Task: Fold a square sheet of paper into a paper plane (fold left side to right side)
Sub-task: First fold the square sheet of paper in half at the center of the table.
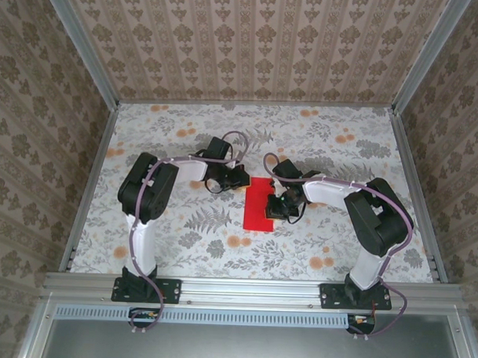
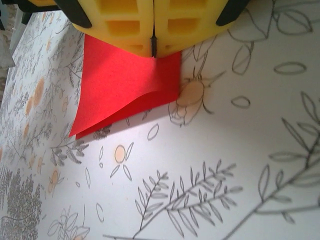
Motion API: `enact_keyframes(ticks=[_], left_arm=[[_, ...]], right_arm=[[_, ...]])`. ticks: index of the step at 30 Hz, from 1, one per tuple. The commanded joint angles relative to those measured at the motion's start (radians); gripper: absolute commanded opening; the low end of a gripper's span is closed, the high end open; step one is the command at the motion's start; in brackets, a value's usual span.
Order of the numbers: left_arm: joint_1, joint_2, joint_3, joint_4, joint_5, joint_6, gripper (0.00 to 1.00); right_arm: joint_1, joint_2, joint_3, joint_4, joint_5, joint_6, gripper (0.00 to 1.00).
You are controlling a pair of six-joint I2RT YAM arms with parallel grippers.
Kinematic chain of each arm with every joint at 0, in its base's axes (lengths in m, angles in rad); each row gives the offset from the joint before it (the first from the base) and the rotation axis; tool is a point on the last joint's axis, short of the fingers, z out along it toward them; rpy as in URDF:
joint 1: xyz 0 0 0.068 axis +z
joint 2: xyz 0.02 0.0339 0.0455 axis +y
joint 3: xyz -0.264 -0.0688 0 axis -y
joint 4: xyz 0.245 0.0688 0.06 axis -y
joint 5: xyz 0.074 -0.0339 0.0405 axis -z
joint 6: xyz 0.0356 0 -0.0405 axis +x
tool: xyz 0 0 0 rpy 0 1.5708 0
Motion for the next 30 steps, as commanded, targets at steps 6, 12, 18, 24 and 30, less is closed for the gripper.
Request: enact_keyframes(ticks=[6, 12, 18, 24, 30], left_arm=[[0.038, 0.073, 0.080, -0.009, -0.117, 0.020, 0.08], [0.048, 0.095, 0.132, -0.021, -0.114, 0.022, 0.09], [0.052, 0.113, 0.167, -0.041, -0.120, 0.030, 0.10], [0.066, -0.004, 0.127, -0.067, -0.138, 0.070, 0.14], [0.084, -0.167, 0.025, -0.125, -0.129, 0.092, 0.15]], right_arm=[[-0.005, 0.056, -0.033, -0.149, 0.089, -0.025, 0.10], [-0.008, 0.057, -0.031, -0.152, 0.088, -0.027, 0.10], [-0.013, 0.051, -0.036, -0.137, 0.077, -0.023, 0.10], [-0.026, -0.018, -0.062, 0.029, -0.022, 0.035, 0.15], [-0.049, -0.138, -0.081, 0.169, -0.034, 0.074, 0.34]])
